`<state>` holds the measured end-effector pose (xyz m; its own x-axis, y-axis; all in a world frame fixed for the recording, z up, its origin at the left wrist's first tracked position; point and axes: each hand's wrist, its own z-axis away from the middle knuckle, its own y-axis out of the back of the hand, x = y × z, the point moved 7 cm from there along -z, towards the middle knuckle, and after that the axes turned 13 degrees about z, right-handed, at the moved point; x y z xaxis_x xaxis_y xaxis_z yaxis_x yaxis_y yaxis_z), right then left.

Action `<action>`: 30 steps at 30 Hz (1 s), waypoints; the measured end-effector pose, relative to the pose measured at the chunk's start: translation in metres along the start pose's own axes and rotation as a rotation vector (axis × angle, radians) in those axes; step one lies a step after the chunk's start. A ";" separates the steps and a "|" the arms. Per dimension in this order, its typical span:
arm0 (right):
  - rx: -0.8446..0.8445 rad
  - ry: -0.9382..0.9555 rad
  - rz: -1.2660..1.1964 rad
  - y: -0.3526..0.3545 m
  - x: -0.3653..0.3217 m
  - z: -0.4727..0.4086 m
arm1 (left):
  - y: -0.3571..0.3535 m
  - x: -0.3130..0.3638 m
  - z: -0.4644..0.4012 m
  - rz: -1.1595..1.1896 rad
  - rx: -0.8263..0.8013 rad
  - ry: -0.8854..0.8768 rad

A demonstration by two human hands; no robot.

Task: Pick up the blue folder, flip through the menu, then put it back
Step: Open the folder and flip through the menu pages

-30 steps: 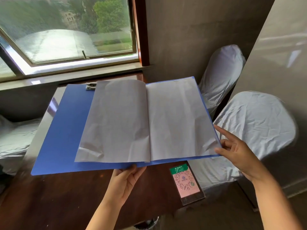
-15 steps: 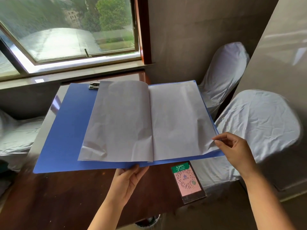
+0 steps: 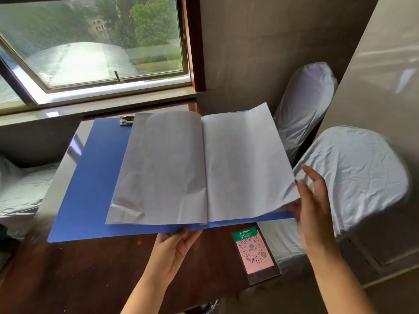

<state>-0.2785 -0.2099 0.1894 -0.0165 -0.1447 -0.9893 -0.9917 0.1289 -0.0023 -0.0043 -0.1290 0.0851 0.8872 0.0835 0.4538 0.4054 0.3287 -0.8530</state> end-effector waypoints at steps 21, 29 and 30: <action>-0.515 0.695 1.164 -0.174 0.001 0.078 | -0.011 -0.009 0.007 -0.140 -0.086 0.014; -0.595 0.707 1.189 -0.173 0.006 0.084 | -0.012 -0.010 0.010 -0.158 -0.078 0.032; -0.617 0.702 1.129 -0.172 0.001 0.083 | -0.013 -0.011 0.009 -0.144 -0.077 0.033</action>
<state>-0.0974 -0.1507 0.1763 -0.6831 -0.7147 -0.1504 -0.3033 0.0902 0.9486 -0.0207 -0.1254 0.0935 0.8249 0.0092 0.5652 0.5435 0.2615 -0.7976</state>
